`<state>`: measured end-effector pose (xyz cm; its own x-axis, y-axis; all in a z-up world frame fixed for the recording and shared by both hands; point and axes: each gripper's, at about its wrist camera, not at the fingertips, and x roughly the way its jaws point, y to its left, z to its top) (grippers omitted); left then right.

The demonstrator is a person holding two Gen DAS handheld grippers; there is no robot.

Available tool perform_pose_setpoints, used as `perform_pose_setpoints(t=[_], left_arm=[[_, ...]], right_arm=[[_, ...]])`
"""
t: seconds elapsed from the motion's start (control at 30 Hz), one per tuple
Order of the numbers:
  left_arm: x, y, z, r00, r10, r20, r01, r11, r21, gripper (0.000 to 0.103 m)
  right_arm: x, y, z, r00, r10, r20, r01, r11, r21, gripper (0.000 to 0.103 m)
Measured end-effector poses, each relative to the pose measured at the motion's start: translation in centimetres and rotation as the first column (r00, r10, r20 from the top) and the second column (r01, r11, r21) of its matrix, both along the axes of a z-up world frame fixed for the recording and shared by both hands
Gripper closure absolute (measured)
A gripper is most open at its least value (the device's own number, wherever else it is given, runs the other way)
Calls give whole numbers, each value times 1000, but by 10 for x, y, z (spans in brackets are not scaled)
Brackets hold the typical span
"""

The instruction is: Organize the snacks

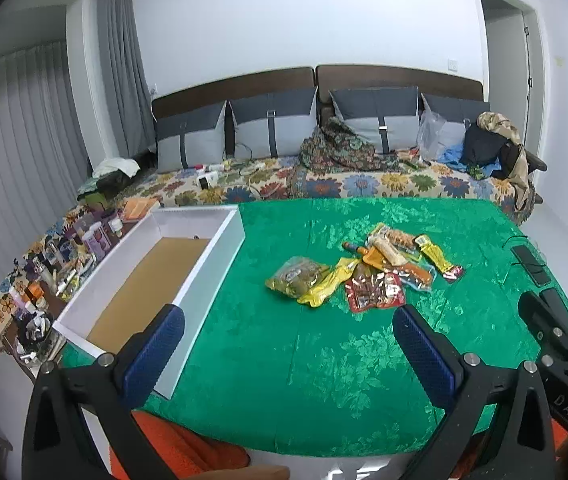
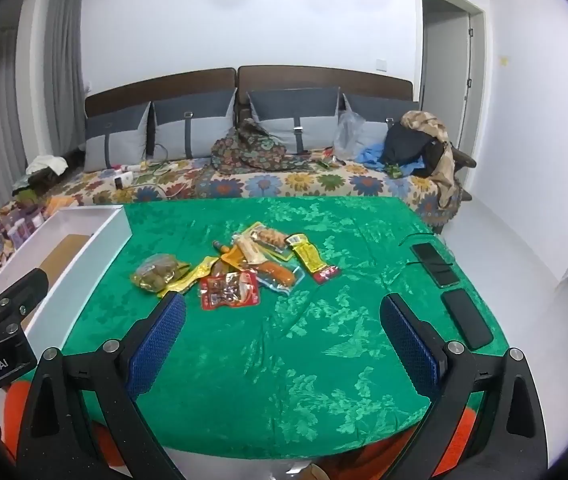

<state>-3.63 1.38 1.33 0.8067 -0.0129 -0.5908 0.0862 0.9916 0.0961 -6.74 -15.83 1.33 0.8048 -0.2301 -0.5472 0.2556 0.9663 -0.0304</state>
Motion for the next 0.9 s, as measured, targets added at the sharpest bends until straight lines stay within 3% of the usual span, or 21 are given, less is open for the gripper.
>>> perform_pose_setpoints(t=[0.23,0.4,0.53,0.67,0.73,0.83,0.9], left_arm=[[31,5,-40,996,-9,-92,6,999,-37,0],[71,-2,-116,969,-46,-242,26,996,-85,0],[111,-17,-198,915,-66,-399,41,997,-70,0],[140,-37,-255,878,-81,-471,70,997,-41,0],[151,-41,-278,861,-80,-502,65,997,-48,0],[164,-51,-302,852,-67,-520,60,998,-29,0],[168,-54,-305,864,-72,-498,56,997,-46,0]], right_arm=[[14,-3,-16,1000,-3,-3,3,1000,24,4],[32,-13,-57,1000,-6,-23,7,999,39,4],[60,-24,-117,986,-7,-165,16,999,51,4],[91,-39,-184,938,-7,-346,32,997,66,4],[101,-46,-206,919,-7,-393,41,996,80,4],[113,-54,-226,909,-11,-416,57,993,98,4],[125,-57,-233,912,-17,-410,61,993,96,4]])
